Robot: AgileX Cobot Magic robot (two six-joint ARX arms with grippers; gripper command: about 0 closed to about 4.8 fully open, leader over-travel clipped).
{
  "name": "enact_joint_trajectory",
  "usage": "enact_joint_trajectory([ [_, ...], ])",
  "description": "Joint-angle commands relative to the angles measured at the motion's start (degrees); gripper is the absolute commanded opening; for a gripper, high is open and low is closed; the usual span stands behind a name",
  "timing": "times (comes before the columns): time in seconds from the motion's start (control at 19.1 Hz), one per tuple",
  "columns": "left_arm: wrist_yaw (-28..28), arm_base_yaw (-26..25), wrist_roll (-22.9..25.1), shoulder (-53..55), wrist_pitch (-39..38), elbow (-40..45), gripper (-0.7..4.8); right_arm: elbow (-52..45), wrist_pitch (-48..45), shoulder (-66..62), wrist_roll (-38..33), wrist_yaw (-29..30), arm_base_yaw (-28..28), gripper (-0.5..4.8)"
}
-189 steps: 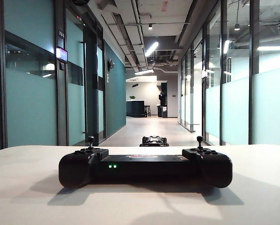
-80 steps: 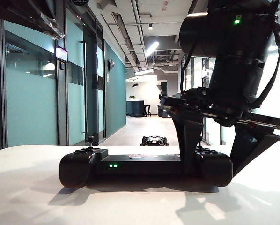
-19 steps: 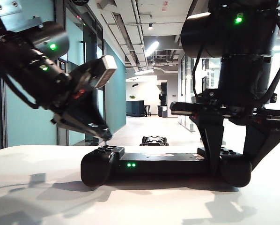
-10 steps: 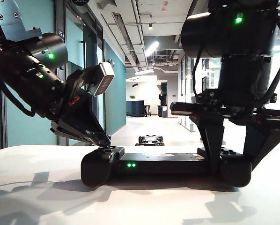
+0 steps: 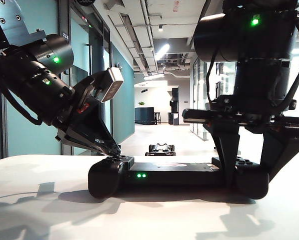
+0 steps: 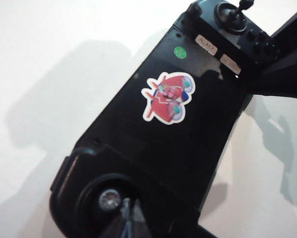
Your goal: Push the left joystick on the remote control sitting on the white table forward to make the robot dog walk in a straight line until it approaches the door.
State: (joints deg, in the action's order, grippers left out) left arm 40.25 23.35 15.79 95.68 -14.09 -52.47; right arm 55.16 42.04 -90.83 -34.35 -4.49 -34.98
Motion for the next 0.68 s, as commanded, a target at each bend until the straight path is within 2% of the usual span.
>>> enact_joint_trajectory([
  [0.05, -0.6, 0.1, 0.0, -0.2, 1.5, -0.1, -0.06, 0.1, -0.1, 0.1, 0.1, 0.8, -0.2, 1.97],
  [0.68, -0.6, 0.1, -1.4, -0.1, 3.0, -0.1, -0.06, 0.1, -0.1, 0.1, 0.2, 0.8, -0.2, 1.97],
])
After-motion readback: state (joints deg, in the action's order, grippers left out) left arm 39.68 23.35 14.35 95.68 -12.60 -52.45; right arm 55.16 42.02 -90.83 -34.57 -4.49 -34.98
